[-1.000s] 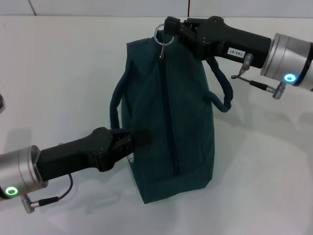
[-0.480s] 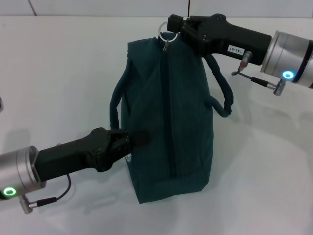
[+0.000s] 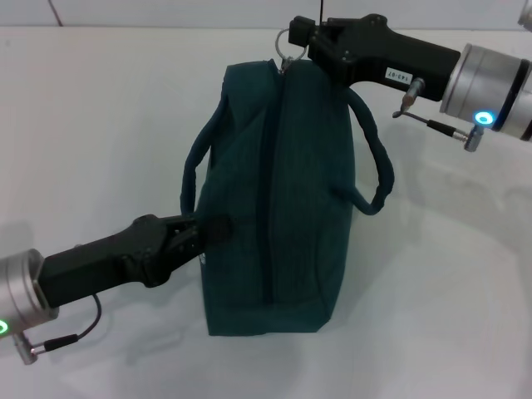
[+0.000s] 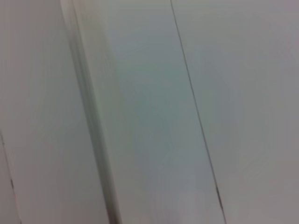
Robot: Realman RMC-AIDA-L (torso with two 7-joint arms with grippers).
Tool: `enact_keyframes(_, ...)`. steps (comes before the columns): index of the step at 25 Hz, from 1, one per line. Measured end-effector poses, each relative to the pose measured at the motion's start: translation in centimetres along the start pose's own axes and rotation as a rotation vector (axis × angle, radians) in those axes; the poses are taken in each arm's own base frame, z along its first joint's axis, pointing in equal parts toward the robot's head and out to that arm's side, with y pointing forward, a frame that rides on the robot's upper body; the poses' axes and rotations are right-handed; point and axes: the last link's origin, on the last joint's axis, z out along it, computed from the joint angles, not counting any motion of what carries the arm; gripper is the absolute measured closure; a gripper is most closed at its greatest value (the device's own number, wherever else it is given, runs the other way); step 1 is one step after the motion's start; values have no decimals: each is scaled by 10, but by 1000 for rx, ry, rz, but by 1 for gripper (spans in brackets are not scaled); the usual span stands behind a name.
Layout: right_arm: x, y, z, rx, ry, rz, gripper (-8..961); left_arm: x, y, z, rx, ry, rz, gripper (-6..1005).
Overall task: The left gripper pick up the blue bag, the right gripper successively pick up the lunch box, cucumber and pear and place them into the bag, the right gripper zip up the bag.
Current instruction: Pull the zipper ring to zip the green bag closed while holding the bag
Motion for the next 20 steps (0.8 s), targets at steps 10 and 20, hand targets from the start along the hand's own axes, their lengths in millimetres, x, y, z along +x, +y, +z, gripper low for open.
enact_keyframes(10, -2, -8, -2, 42, -5, -13, 945, 5, -6, -16, 69, 40, 10, 952)
enact_keyframes(20, 5, -14, -9, 97, -2, 10, 945, 7, -18, -34, 203, 103, 6, 917)
